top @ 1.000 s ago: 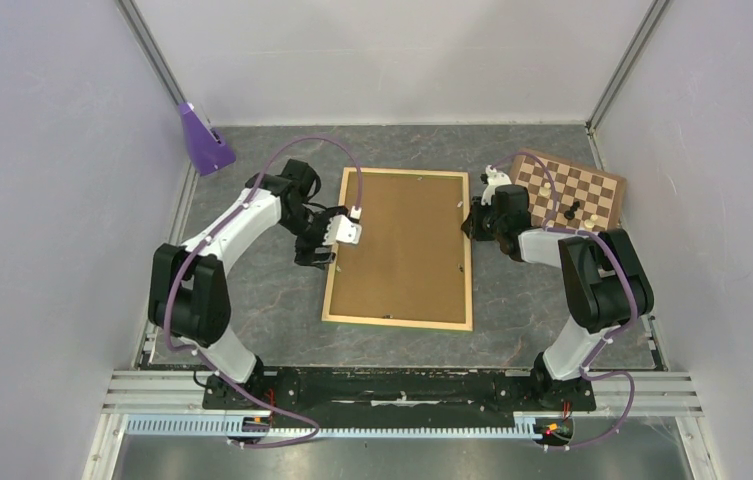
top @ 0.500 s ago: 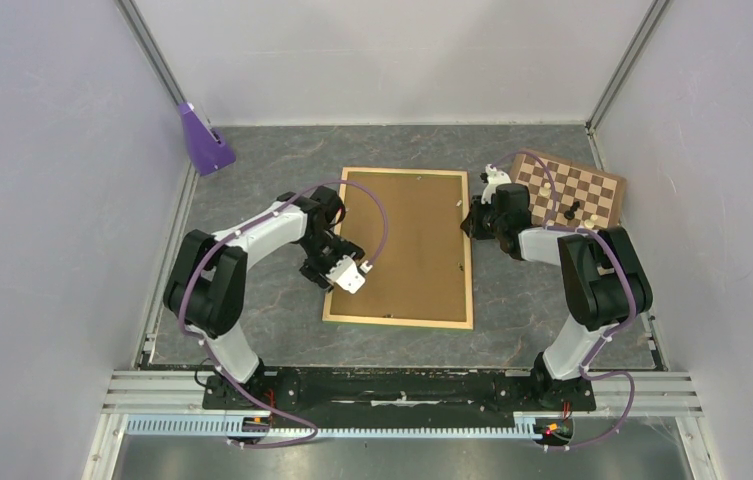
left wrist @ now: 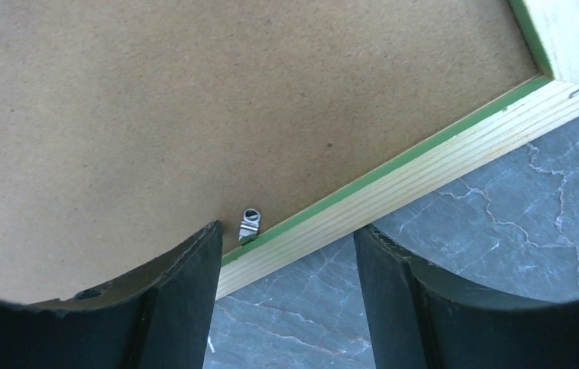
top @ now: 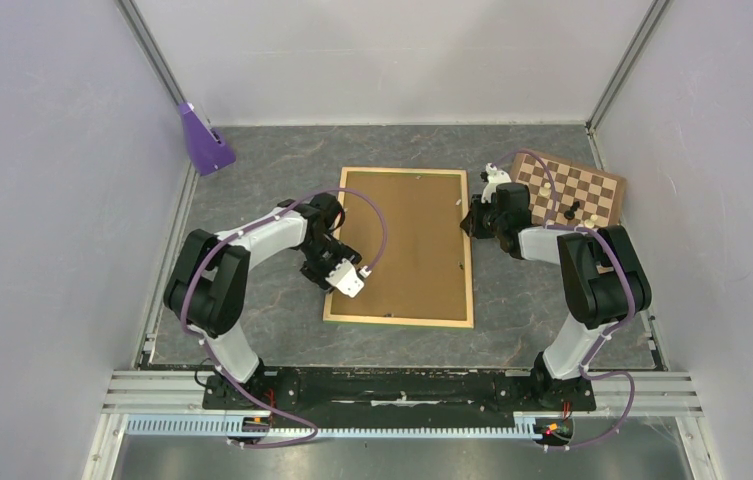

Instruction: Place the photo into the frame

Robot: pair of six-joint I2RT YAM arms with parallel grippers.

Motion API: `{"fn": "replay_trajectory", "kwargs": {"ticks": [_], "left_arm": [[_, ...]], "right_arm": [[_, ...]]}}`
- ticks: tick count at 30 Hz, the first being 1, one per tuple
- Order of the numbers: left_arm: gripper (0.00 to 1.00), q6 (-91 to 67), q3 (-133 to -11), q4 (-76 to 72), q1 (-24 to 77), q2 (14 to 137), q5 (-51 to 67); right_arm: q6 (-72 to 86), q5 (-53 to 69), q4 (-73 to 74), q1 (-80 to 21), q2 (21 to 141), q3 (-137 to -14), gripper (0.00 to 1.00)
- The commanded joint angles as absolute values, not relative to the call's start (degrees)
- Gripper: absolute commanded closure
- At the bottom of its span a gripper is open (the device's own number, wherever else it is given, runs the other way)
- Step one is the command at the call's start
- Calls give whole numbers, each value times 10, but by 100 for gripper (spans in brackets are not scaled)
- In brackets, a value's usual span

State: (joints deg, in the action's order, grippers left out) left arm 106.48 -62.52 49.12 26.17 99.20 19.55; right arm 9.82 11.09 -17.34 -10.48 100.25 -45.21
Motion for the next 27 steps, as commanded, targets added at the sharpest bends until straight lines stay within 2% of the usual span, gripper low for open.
{"fn": "replay_trajectory", "kwargs": {"ticks": [1,19,27], "left_arm": [[32,1077,-609,488,263,980,194],[49,1088,-613,506,272,976,189],[50,1093,-615,514,279,974,193]], "right_arm": [[76,107,-138,-103,1027,-452,87],[76,105,-136,-102,1030,-453,87],[75,103,-136,-101,1031,-453,87]]}}
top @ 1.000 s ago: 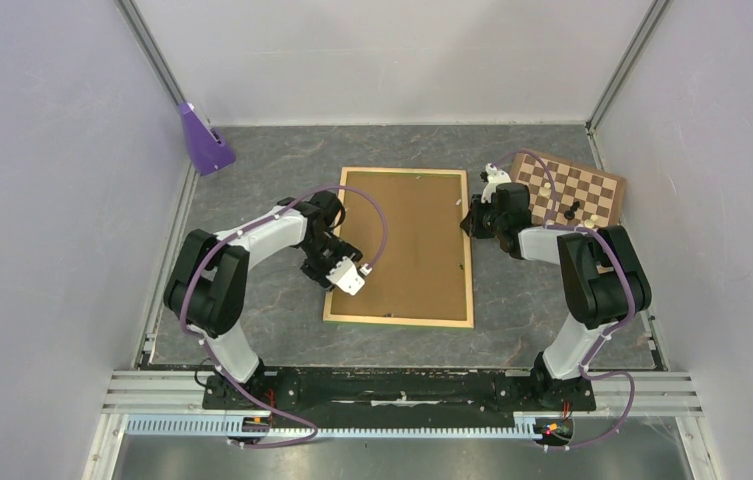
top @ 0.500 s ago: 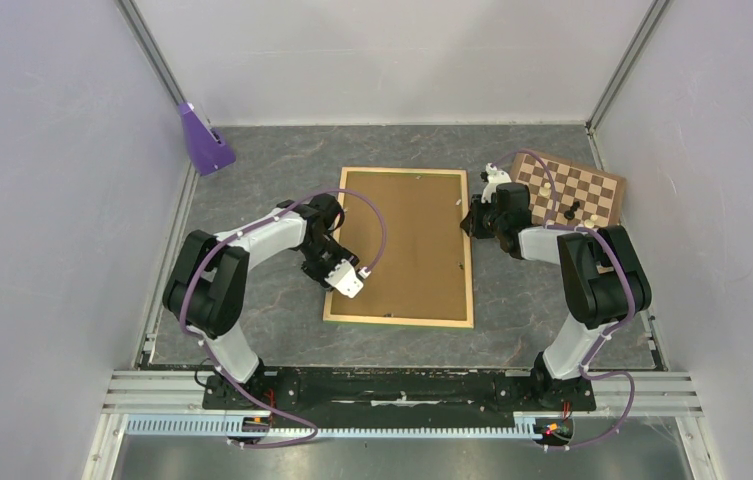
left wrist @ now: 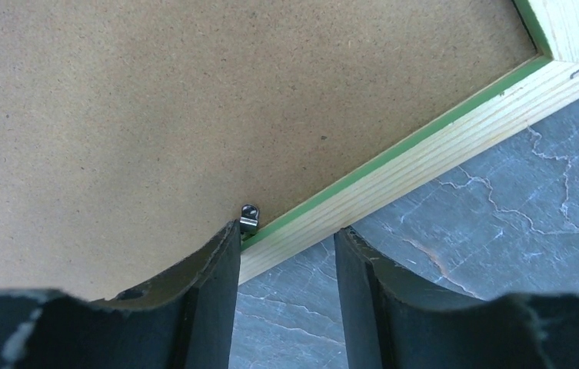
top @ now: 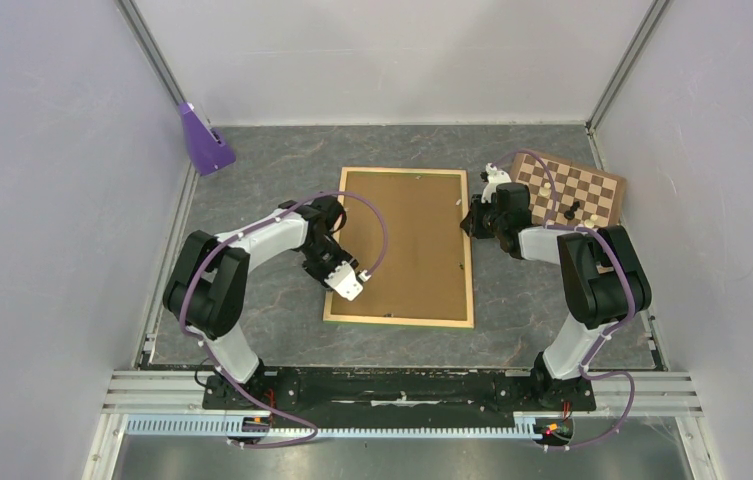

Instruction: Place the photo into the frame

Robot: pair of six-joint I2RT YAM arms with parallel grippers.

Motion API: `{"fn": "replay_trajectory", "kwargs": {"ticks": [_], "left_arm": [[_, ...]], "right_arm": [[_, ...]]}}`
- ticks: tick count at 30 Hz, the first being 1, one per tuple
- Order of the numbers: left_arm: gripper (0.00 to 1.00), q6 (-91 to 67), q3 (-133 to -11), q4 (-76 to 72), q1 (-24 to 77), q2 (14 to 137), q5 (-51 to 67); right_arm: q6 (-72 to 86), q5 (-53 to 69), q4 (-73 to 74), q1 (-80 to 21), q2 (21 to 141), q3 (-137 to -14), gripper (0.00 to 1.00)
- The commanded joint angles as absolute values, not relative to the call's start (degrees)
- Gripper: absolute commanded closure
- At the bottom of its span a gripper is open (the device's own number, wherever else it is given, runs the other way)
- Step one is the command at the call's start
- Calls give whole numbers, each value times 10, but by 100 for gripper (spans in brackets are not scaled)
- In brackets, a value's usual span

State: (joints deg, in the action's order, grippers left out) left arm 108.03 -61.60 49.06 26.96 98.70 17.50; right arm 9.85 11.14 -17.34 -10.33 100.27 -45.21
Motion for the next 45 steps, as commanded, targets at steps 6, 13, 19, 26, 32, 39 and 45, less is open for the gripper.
{"fn": "replay_trajectory", "kwargs": {"ticks": [6,13,19,26,32,39,45], "left_arm": [[54,1088,-610,521,284,970,193],[40,1082,-606,513,285,967,190],[35,1074,-606,500,286,971,189],[42,1066,-602,502,292,971,188],[50,1059,-605,509,295,969,195],[61,1051,-599,507,296,969,182],[74,1041,-589,498,297,968,172]], "right_arm": [[74,103,-136,-101,1031,-453,87],[76,103,-136,-101,1030,-453,86],[75,103,-136,-101,1029,-452,87],[76,103,-136,-101,1033,-452,87],[75,102,-136,-101,1034,-452,86],[76,101,-136,-101,1031,-451,87],[75,100,-136,-100,1035,-452,87]]}}
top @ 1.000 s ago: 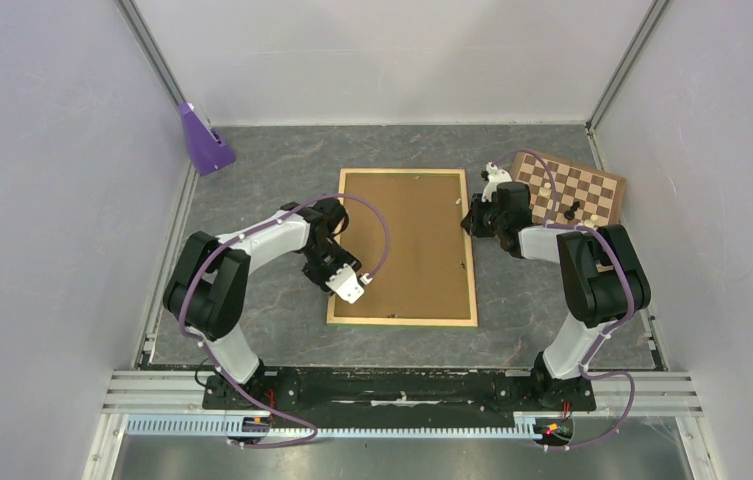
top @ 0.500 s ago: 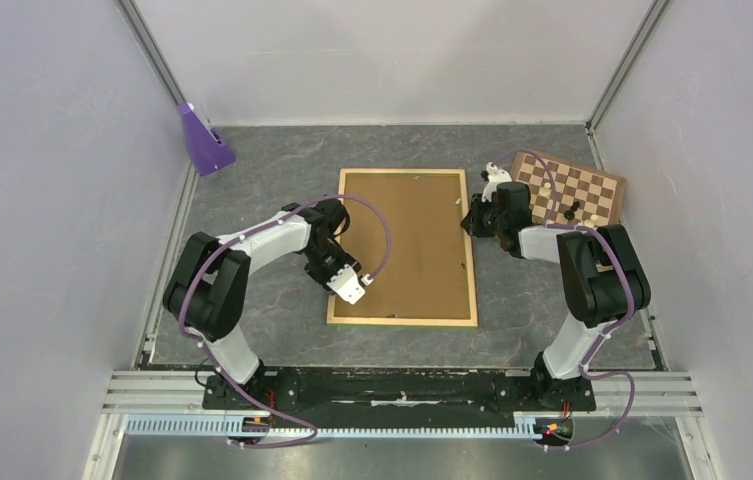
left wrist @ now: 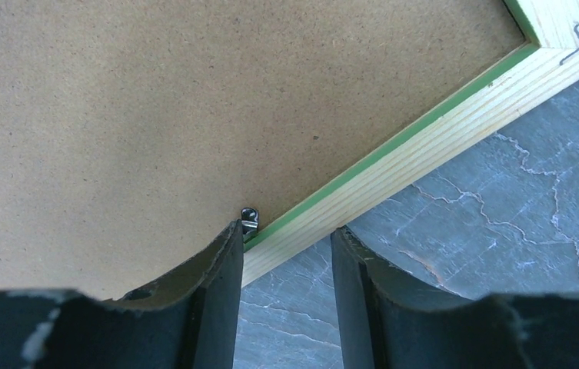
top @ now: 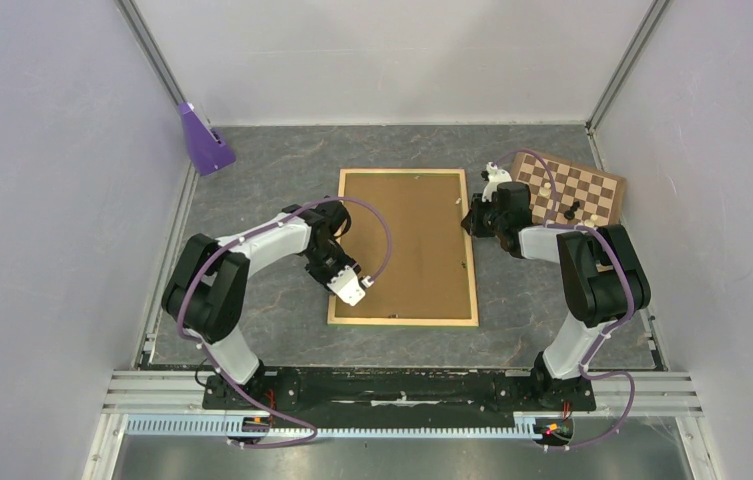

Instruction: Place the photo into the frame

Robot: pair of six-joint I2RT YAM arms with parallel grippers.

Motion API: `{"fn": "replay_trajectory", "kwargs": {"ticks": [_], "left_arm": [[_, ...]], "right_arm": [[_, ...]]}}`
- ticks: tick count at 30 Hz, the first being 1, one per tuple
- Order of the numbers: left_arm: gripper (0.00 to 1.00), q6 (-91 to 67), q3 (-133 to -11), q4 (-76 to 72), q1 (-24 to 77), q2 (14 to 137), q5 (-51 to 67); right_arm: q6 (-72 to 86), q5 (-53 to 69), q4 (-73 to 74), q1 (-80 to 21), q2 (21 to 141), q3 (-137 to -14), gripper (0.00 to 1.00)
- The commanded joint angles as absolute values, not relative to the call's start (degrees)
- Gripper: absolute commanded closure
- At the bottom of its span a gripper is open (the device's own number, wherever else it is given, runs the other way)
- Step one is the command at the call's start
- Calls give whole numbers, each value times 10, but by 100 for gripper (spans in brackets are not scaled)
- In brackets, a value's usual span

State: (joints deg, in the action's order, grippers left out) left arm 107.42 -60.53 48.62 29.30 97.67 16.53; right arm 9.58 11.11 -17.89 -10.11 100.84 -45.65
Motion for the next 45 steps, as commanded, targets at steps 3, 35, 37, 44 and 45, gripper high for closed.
{"fn": "replay_trajectory", "kwargs": {"ticks": [3,35,37,44,45], "left_arm": [[82,1040,-587,495,297,969,172],[98,1032,-569,493,297,964,184],[91,1026,-570,476,297,966,177],[63,1037,-576,464,303,971,173],[61,1041,-576,463,304,973,172]], "right_arm": [[75,101,-135,-100,1034,-452,87],[72,98,-136,-100,1036,-452,87],[72,97,-136,-99,1036,-453,87],[72,97,-135,-99,1040,-454,87],[71,96,-135,-99,1040,-454,87]]}}
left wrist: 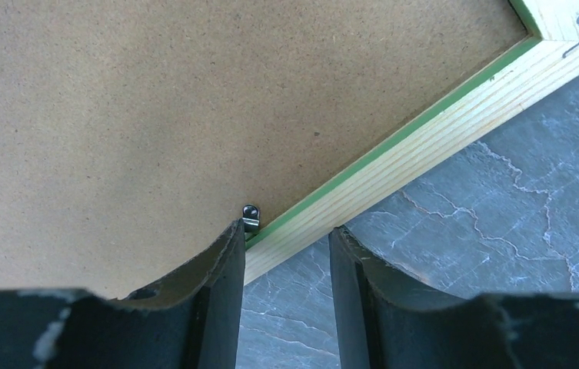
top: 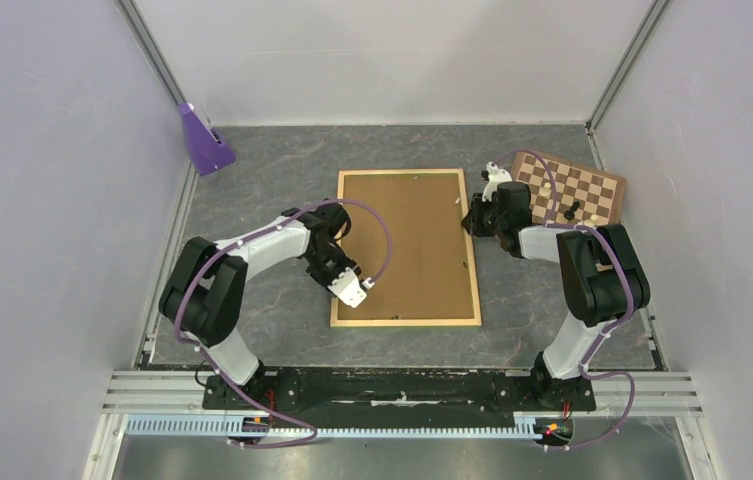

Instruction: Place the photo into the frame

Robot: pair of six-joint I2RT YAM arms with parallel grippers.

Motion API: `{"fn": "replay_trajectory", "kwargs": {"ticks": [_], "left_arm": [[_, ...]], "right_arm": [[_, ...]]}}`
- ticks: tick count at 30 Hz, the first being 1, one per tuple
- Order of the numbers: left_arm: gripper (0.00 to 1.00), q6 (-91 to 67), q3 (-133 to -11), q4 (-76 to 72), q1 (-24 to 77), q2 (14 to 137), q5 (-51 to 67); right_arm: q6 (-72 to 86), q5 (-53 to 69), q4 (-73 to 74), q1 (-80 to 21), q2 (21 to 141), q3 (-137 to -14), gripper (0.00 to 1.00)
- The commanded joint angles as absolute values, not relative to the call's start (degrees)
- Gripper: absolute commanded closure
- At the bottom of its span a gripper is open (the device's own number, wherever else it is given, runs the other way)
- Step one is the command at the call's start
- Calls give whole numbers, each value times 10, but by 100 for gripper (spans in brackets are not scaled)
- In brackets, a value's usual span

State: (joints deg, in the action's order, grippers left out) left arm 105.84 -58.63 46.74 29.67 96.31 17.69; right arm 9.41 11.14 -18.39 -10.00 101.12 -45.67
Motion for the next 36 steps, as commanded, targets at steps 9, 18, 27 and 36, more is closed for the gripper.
{"fn": "replay_trajectory", "kwargs": {"ticks": [9,18,27,36], "left_arm": [[45,1051,-572,464,308,974,167],[43,1055,-569,464,314,973,162],[56,1058,-563,477,318,966,163],[88,1086,-572,493,319,968,161]], "right_arm": [[72,99,-136,-97,1039,-453,87],[72,99,-136,-95,1036,-452,87],[71,98,-136,-94,1041,-454,87],[71,96,-137,-94,1041,-454,87]]}}
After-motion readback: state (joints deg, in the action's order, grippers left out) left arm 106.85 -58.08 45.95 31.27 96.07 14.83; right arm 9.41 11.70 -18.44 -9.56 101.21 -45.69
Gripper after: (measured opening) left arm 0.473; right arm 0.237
